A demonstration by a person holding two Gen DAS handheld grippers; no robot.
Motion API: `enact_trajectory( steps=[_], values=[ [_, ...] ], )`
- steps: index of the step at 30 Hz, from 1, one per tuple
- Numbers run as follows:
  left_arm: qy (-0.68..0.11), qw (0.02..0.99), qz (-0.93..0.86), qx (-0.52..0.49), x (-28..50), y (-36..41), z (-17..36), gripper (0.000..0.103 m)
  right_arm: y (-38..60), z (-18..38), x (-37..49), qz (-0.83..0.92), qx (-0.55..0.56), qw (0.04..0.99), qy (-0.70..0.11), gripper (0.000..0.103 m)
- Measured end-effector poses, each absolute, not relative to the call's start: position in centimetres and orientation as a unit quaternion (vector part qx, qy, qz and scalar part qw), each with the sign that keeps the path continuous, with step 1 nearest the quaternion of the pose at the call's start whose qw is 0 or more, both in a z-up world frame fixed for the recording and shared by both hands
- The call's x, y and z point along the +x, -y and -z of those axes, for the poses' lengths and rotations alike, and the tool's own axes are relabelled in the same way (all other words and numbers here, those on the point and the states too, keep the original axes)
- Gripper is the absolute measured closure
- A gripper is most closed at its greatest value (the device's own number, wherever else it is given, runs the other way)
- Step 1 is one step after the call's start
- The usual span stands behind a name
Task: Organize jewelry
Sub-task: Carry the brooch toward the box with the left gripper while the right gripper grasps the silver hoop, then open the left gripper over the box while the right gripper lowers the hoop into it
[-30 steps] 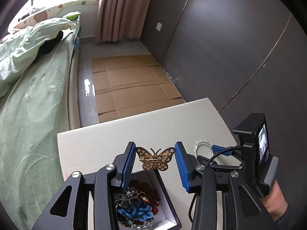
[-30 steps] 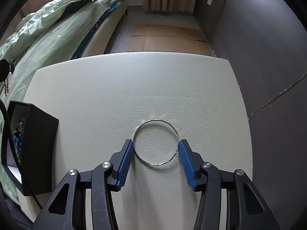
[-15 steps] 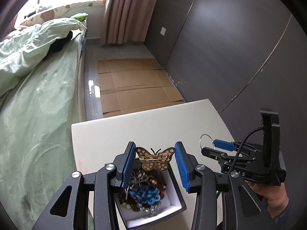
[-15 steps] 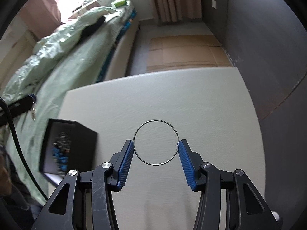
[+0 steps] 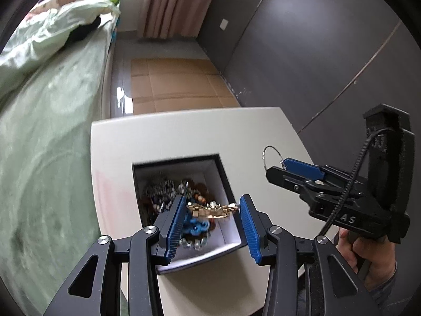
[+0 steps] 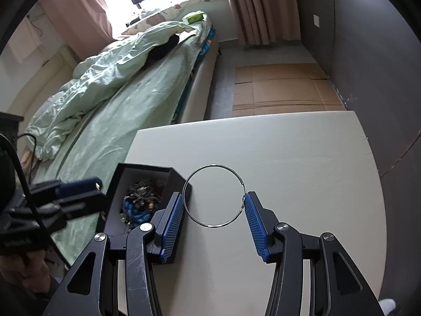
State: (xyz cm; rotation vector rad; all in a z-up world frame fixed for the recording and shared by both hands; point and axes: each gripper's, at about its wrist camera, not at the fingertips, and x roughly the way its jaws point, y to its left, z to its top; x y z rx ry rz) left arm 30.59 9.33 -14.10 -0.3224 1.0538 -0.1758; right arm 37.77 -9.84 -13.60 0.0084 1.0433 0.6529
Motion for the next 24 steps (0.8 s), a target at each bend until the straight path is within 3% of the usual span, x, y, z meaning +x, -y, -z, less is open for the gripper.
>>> enact_trajectory(
  steps=[2, 4, 6, 24],
  values=[
    [-0.508, 0.843, 0.075, -0.162, 30.3, -9.9, 14.6, 0.055, 9.8, 13.5, 37.4, -0.31, 0.008, 0.815, -0.489, 0.054],
    [-0.506, 0.843, 0.064, -0.17, 30.0, -10.6, 14.6, 0.041, 9.6, 13.5, 37.1, -0.318, 0.012, 0.812, -0.489, 0.054],
    [-0.497, 0.847, 0.058, -0.18, 29.4, -11.2, 14.4, 0.038, 9.4, 13.3, 36.7, -0.328, 0.015, 0.81, -0.487, 0.054],
    [-0.464, 0.864, 0.01, -0.196, 27.3, -15.7, 12.9, 0.037, 3.6, 13.5, 33.3, -0.413, 0.016, 0.771, -0.485, 0.054]
  ],
)
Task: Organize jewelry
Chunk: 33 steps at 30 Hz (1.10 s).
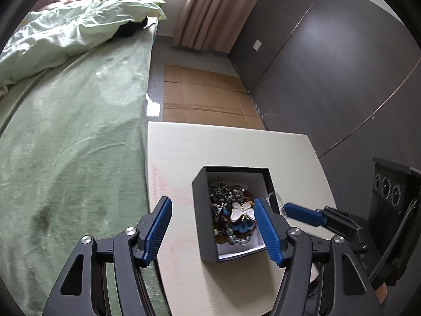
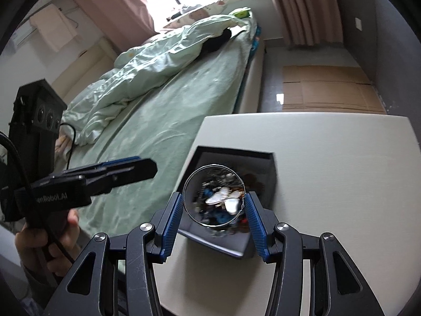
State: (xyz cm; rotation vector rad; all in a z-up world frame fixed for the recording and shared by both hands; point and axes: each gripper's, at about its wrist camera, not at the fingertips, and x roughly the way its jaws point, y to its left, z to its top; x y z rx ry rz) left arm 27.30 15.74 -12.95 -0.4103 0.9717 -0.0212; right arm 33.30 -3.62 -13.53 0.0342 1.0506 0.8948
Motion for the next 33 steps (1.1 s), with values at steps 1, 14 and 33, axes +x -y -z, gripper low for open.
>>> enact_trajectory(
  steps=[1, 14, 33],
  values=[
    [-0.463, 0.864, 0.01, -0.196, 27.2, -15.8, 12.9, 0.037, 3.2, 13.7, 33.3, -0.414, 0.009, 0.767, -0.49, 0.054],
    [-0.461, 0.869, 0.018, -0.18, 26.8, -14.5, 11.7, 0.037, 6.9, 12.1, 33.8, -0.365, 0.031, 0.788, -0.495, 0.041],
    [-0.393, 0.911, -0.018, -0.12, 21.9, -8.5, 6.7, 0.002, 14.9, 6.5, 30.3, -0.305, 0.056, 0.833, -0.458, 0.015]
  ],
)
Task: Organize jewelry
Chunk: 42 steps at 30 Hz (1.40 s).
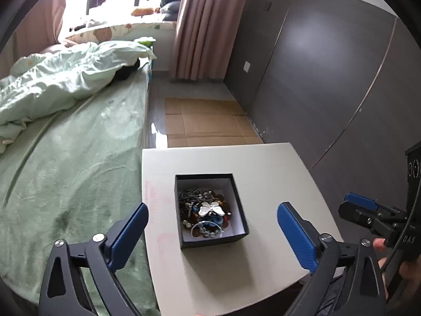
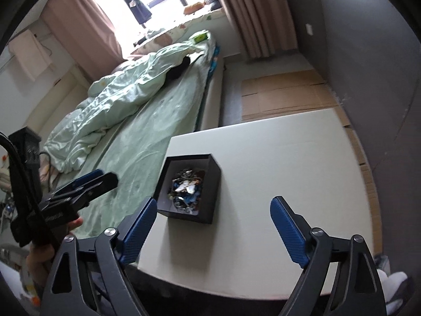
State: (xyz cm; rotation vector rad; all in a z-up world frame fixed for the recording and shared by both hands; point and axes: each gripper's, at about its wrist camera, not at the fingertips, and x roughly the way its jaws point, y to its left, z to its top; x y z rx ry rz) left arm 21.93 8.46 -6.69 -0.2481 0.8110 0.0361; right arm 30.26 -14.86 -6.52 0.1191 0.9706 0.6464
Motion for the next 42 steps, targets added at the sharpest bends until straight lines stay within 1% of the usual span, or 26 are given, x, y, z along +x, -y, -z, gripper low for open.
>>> enact_trajectory(
  steps=[2, 3, 12, 17, 23, 30, 35, 42],
  values=[
    [-0.38, 0.917, -0.019, -0.117, 21.0, -7.8, 6.1, 0.0, 15.8, 5.8, 29.7, -0.305, 0.065, 0.839, -0.446, 0.01],
    [-0.377, 0.919, -0.019, -0.117, 20.7, -7.6, 6.0, 0.0, 16.2, 5.6, 29.5, -0.307, 0.068, 0.841, -0.441, 0.0],
    [-0.381, 0.918, -0.037, -0.1, 16.7, -6.5, 8.0, 0.0, 19.5, 5.3, 27.0, -0.296, 0.068, 0.859, -0.413, 0.0],
    [-0.368, 0.924, -0.05, -0.093, 13.6, -6.6, 8.7, 0.0, 20.9, 5.9, 25.1, -0.305, 0.05, 0.863, -0.4, 0.0],
    [-0.317, 0.944, -0.056, -0.077, 10.1, -5.9, 7.1, 0.0, 21.6, 5.4, 22.7, -0.313, 0.04, 0.868, -0.383, 0.0],
    [-0.303, 0.946, -0.067, -0.09, 7.6, -6.6, 7.1, 0.0, 22.0, 5.4, 20.4, -0.317, 0.024, 0.871, -0.375, 0.0],
    [-0.273, 0.956, -0.071, -0.083, 5.7, -6.3, 6.7, 0.0, 22.1, 5.4, 19.1, -0.319, 0.016, 0.874, -0.365, 0.0],
    [-0.261, 0.959, -0.071, -0.086, 4.6, -6.3, 6.4, 0.0, 23.2, 5.7, 18.0, -0.328, 0.037, 0.87, -0.366, 0.0]
  ],
)
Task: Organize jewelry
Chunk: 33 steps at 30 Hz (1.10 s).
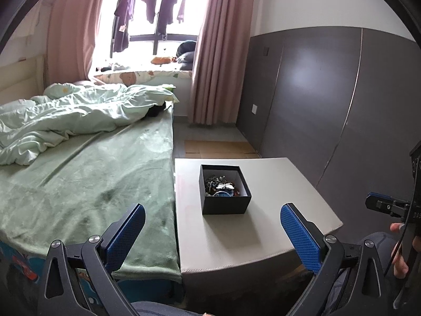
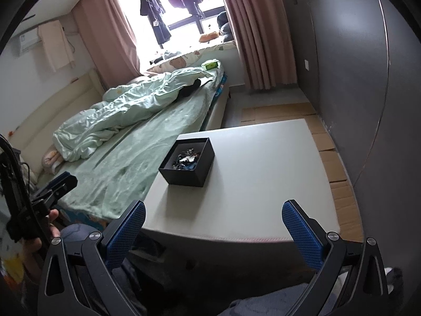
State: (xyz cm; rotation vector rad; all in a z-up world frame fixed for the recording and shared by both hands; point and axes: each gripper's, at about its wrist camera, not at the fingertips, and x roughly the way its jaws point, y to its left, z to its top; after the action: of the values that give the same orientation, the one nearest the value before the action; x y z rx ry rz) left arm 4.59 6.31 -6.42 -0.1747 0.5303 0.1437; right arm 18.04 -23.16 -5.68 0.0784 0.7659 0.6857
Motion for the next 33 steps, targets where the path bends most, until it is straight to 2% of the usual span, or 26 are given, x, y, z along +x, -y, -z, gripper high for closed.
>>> enact_trajectory(
  steps=[33],
  values=[
    [-0.255, 0.962, -0.056, -0.084, 4.4, -6.2, 6.4, 0.0, 23.0, 5.6, 17.5, -0.311, 0.028, 0.881, -0.355, 0.0]
  ],
)
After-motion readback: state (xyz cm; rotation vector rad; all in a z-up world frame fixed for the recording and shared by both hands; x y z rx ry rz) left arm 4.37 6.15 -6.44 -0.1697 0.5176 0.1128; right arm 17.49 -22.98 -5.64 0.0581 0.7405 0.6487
